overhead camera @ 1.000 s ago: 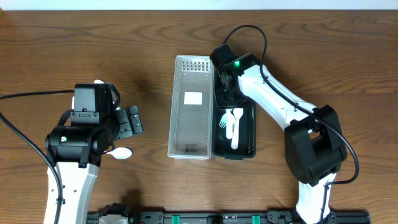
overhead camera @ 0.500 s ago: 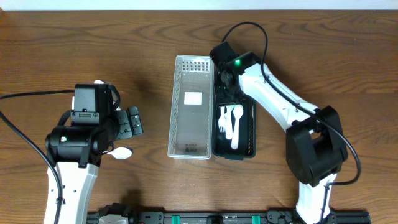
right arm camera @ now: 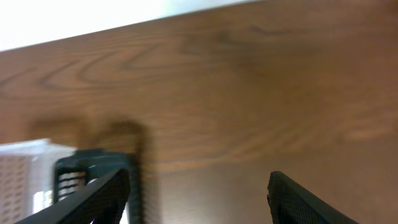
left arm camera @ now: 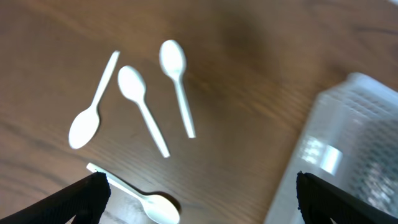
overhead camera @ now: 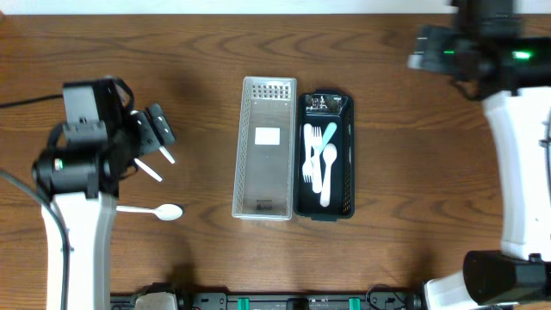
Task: Pack container
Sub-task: 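Withdraw the right arm to the upper right and move left gripper over spoons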
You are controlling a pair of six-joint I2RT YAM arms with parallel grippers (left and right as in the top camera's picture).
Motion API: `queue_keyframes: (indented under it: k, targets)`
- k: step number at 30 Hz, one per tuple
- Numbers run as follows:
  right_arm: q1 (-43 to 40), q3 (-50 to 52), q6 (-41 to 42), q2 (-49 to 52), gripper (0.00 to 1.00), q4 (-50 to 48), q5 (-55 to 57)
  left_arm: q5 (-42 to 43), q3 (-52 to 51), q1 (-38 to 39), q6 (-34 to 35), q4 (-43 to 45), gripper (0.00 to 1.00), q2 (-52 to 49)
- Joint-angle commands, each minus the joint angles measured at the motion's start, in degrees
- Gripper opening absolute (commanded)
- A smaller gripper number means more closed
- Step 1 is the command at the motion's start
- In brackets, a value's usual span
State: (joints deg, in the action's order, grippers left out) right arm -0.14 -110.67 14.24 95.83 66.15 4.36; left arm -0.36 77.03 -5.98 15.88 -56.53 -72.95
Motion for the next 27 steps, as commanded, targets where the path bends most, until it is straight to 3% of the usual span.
queue_keyframes:
  k: [1, 5, 12, 27]
  targets:
    - [-5.4, 0.2, -3.2, 1.5, 0.73, 1.5, -6.1, 1.6, 1.7, -3.4, 2.1, 0.0, 0.98, -7.6]
    - [-9.4, 0.3, -4.3, 2.4, 0.73, 3.4, -7.8, 2.8, 2.1, -4.9, 3.1, 3.5, 0.98, -15.7]
    - [-9.6, 0.6, -6.3, 2.8, 0.73, 6.3, -7.8, 3.0, 2.1, -4.9, 5.9, 11.5, 0.98, -27.1]
    - [-9.6, 0.7, -6.6, 2.8, 0.72, 10.0, -7.8, 3.0, 2.1, -5.9, 9.1, 19.9, 0.98, -40.5]
